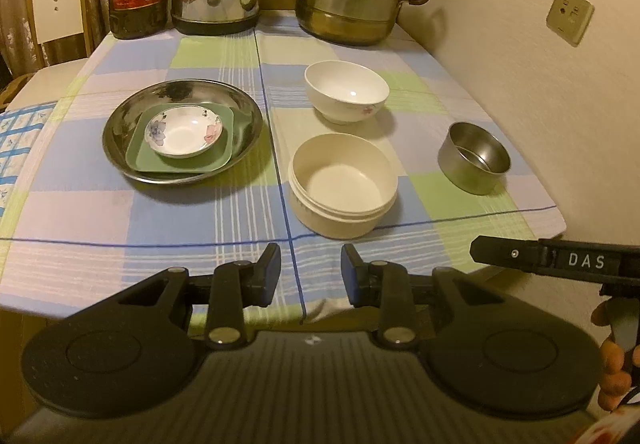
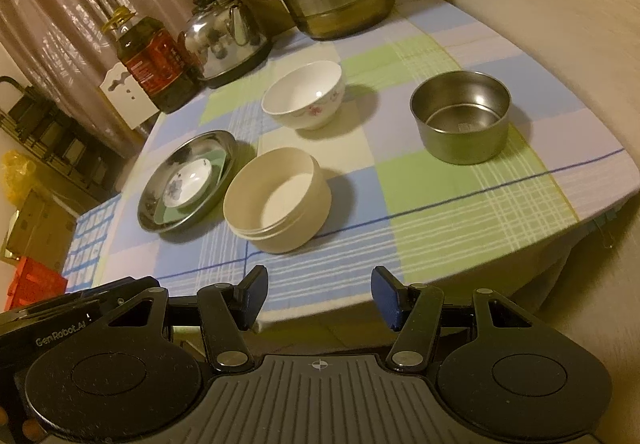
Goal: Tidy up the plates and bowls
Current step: 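Move the right tool to the cream bowl stack and grip its rim, then lift the cream bowls with the right tool and carry them over the white floral bowl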
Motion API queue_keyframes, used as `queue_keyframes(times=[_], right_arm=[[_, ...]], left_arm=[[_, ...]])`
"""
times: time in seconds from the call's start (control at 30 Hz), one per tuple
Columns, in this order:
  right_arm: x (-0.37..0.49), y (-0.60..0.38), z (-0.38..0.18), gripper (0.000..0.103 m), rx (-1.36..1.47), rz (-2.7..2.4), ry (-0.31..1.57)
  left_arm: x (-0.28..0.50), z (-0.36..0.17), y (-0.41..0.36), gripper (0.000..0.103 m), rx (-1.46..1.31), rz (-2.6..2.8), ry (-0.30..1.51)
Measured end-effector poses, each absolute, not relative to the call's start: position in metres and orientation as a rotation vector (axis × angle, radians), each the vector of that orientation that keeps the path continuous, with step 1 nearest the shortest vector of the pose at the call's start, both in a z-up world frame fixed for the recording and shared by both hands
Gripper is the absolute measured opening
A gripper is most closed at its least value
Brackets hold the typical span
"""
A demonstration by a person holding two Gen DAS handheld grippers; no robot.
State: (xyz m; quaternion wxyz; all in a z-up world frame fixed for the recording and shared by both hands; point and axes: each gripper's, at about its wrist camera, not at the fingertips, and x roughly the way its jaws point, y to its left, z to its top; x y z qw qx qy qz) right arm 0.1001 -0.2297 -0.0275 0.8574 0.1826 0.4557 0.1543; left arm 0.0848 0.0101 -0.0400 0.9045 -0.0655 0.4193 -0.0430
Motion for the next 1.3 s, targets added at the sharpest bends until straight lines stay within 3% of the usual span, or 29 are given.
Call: queue_keyframes(times=[0.67, 0.73, 1.07, 1.3], right_arm=[[0.185, -0.186, -0.060, 0.055, 0.297, 0.303, 0.977], [0.192, -0.180, -0.065, 0.046, 0.288, 0.303, 0.988], [0.210, -0.166, -0.081, 0.033, 0.263, 0.283, 1.017], [0.213, -0.167, -0.085, 0.019, 0.286, 0.279, 1.033]], left_arm=[[0.197, -0.084, 0.027, 0.029, -0.134, -0.157, 0.966], [0.203, -0.088, 0.027, 0.029, -0.131, -0.165, 0.975], [0.224, -0.105, 0.028, 0.027, -0.124, -0.194, 1.023], [0.228, -0.111, 0.028, 0.018, -0.129, -0.209, 1.040]])
